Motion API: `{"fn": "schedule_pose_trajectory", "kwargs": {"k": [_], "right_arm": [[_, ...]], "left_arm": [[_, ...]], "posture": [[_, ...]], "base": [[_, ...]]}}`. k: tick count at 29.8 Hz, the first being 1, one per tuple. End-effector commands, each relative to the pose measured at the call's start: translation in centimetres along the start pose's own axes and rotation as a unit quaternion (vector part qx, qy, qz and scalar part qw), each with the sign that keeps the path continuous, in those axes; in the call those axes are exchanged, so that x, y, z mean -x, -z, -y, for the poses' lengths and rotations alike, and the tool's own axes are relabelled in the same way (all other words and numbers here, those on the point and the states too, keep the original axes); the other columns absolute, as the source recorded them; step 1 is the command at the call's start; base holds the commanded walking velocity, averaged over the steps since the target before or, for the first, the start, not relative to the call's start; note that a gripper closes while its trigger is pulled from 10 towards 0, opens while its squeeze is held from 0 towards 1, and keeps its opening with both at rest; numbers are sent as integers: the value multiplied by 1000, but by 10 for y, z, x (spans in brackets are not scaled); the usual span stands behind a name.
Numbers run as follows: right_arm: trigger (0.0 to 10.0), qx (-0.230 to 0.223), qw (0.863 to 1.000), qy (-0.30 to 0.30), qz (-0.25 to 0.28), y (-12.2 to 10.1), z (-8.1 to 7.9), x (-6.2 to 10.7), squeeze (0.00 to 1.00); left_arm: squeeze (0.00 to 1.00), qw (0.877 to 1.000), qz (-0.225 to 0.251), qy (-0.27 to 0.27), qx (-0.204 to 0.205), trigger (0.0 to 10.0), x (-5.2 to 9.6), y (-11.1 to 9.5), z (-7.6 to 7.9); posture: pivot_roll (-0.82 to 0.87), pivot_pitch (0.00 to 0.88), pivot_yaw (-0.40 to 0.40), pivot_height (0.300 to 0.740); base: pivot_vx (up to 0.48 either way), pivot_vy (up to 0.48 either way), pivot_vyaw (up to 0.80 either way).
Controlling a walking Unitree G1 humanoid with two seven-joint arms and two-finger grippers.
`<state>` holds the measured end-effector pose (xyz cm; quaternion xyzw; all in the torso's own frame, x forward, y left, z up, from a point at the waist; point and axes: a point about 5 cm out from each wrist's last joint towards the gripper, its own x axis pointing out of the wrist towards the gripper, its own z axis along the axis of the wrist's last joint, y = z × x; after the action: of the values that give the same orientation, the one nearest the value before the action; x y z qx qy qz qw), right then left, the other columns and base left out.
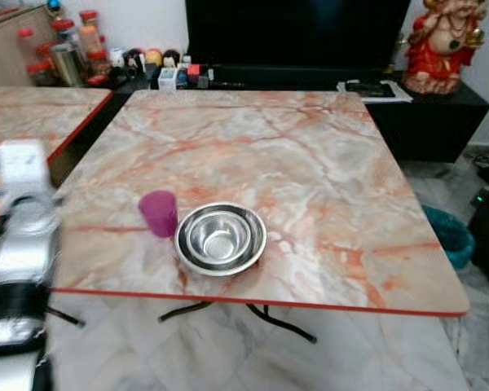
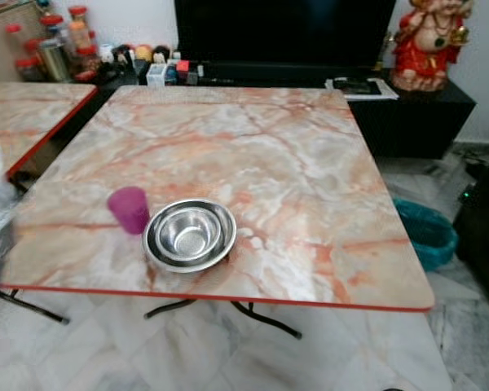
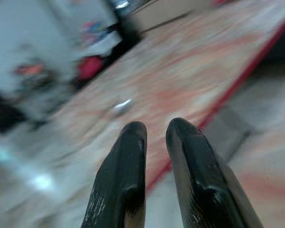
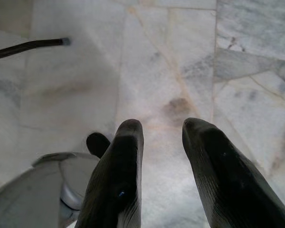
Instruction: Setting the table
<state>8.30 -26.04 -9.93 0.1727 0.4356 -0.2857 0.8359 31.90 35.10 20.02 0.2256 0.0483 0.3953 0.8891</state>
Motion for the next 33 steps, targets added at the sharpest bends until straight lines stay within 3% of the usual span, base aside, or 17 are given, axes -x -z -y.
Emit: {"fn": "schedule_pose_trajectory", "kwargs": {"k": [1, 5, 11, 13, 14, 16, 18, 19, 20, 21, 22, 25, 28, 33], "right_arm": [[10000, -5, 1000, 1, 3, -2, 0, 0, 0], [10000, -2, 1000, 1, 3, -2, 0, -1, 0], [10000, -1, 1000, 0, 3, -2, 0, -1, 0], [10000, -1, 1000, 1, 3, -2, 0, -1, 0], [10000, 0, 1000, 1, 3, -3, 0, -1, 0], [10000, 1, 1000, 1, 3, -3, 0, -1, 0], [10000, 1, 1000, 1, 3, -3, 0, -1, 0], [10000, 1, 1000, 1, 3, -3, 0, -1, 0], [10000, 2, 1000, 1, 3, -3, 1, -1, 0], [10000, 2, 1000, 1, 3, -3, 1, -1, 0], [10000, 2, 1000, 2, 3, -3, 1, -1, 0], [10000, 3, 1000, 2, 3, -3, 1, -1, 0], [10000, 3, 1000, 2, 3, -3, 2, 0, 0], [10000, 0, 1000, 2, 6, -3, 2, 0, 0]], "left_arm": [[0, 999, -12, -20, -25, 10000, 0, 16, -8], [0, 991, -75, -69, -83, 10000, 10, 74, -30], [0, 981, -137, -57, -125, 10000, 27, 123, -32], [0, 973, -179, -29, -140, 10000, 41, 149, -25], [0, 967, -221, 17, -129, 10000, 57, 171, -13], [0, 959, -253, 74, -104, 10000, 75, 188, 5], [0, 956, -260, 91, -95, 10000, 80, 192, 10], [0, 948, -275, 136, -84, 10000, 91, 199, 23], [0, 937, -297, 178, -47, 10000, 107, 207, 39], [0, 937, -297, 178, -47, 10000, 107, 207, 39], [0, 923, -317, 219, -16, 10000, 121, 211, 53], [0, 911, -313, 269, -14, 10000, 135, 214, 68], [0, 897, -331, 294, -9, 10000, 147, 219, 76], [0, 885, -325, 334, 13, 10000, 159, 220, 86]], "posture": [[68, 60, -4, 740], [72, 61, -7, 740], [76, 61, -9, 740], [69, 58, -9, 740], [65, 58, -8, 740], [63, 57, -9, 740], [62, 59, -10, 740], [61, 59, -10, 740], [50, 61, -12, 740], [50, 61, -12, 740], [50, 60, -14, 740], [47, 60, -18, 740], [42, 60, -18, 740], [33, 57, -18, 740]], "base": [[0, 0, 0], [0, 0, 0], [0, 0, 0], [0, 0, 0], [0, 0, 0], [0, 0, 0], [0, 0, 0], [0, 0, 0], [0, 0, 0], [0, 0, 0], [0, 0, 0], [0, 0, 0], [0, 0, 0], [0, 0, 0]]}}
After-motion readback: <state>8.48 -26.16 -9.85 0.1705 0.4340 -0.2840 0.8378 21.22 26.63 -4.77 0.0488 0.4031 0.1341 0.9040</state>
